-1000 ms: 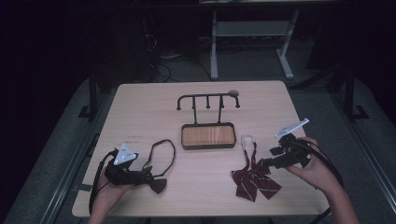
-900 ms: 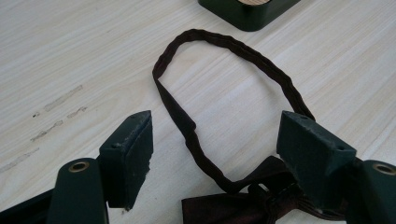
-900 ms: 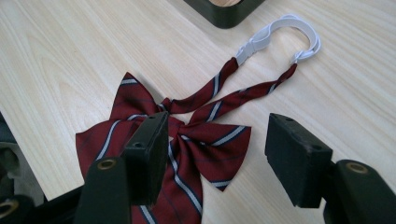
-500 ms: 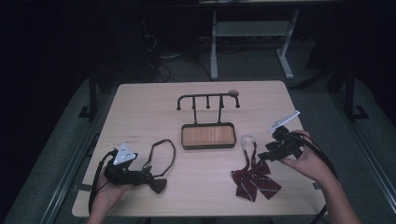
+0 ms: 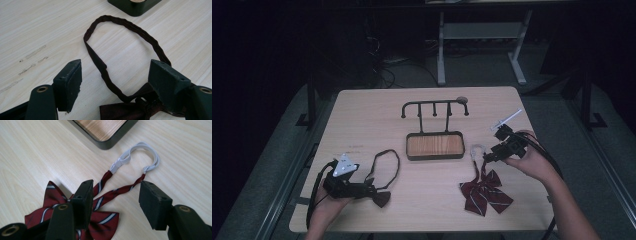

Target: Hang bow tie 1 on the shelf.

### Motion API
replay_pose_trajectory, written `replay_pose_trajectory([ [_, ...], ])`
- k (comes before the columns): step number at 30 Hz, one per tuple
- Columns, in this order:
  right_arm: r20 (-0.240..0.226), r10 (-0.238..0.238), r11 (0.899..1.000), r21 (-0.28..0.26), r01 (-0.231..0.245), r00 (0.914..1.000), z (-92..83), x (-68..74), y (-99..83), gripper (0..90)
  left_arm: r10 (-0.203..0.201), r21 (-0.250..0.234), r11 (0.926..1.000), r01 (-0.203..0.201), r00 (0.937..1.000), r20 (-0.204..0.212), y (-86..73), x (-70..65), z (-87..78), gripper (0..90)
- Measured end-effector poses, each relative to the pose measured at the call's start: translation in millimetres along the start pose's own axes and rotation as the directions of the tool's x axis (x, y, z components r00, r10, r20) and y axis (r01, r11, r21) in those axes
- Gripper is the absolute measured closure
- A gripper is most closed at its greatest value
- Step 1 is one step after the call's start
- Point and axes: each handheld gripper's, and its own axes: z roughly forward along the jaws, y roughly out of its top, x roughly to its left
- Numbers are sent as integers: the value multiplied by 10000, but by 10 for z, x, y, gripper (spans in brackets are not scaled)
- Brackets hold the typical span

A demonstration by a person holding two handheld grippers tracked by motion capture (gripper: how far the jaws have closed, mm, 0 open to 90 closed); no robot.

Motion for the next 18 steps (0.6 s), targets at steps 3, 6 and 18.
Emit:
replay_pose_trajectory([
  [3, 13, 39, 10000, 69, -39, 10000, 21, -19, 48, 454, 8, 14, 10000, -8, 10000, -4, -1, 1, 2, 276],
  [6, 24, 117, 9998, 136, -117, 9999, 42, -47, 95, 454, -4, 27, 10000, 4, 10000, -2, -1, -1, 2, 276],
  [18, 380, 581, 9956, 711, -607, 9976, 240, -184, 192, 489, 45, 50, 10000, -45, 10000, -3, -3, 11, -1, 276],
])
